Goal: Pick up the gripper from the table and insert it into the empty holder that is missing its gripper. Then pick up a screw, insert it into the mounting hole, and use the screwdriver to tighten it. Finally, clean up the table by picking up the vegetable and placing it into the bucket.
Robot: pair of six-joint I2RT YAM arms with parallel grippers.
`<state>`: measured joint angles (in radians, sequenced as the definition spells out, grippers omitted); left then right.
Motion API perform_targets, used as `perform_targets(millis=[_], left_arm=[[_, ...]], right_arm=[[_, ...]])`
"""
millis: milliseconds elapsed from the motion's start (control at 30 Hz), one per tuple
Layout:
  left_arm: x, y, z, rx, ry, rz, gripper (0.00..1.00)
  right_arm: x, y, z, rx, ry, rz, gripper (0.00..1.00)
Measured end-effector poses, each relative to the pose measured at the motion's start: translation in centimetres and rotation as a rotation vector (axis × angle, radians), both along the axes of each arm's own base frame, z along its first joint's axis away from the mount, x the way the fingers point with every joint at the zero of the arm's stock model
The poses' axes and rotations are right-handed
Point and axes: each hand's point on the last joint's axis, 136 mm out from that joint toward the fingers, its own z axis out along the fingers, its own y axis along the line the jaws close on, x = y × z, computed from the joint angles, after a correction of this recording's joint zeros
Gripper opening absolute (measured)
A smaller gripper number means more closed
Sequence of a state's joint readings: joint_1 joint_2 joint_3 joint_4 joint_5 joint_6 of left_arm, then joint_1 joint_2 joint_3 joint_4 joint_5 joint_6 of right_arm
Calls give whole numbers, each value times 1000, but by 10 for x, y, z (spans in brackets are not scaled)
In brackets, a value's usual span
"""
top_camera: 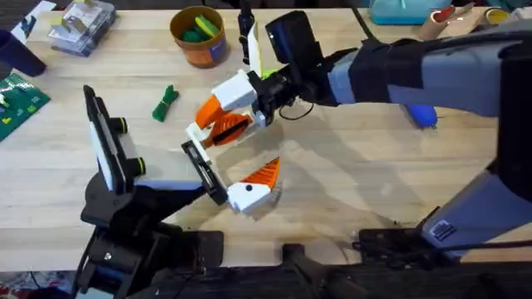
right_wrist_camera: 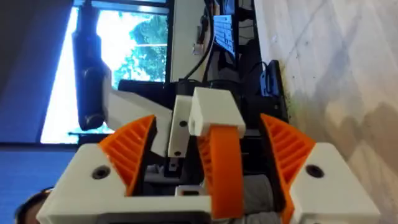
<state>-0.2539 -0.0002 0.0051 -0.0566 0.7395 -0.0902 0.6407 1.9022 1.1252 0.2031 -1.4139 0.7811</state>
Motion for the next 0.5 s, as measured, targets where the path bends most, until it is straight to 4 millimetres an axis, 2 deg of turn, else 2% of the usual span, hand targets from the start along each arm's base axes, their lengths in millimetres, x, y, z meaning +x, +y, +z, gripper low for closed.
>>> perform_targets(millis=[167,300,367,400,500], left_arm=[[0,0,0,0,0,-2,995],[-1,0,0,0,0,-5,995],[-1,0,0,0,0,-5,995],[-1,0,0,0,0,-5,995],[-1,0,0,0,0,-5,995]], right_arm=[[1,-1,0,-2,0,-5,993],[11,-2,-3,-17,-11,-45,993],[25,-7,-7,-34,-23,-98,993],[56,-21,-13,-65,-42,-209,993],[87,-41,-18,-91,-54,-318,994]])
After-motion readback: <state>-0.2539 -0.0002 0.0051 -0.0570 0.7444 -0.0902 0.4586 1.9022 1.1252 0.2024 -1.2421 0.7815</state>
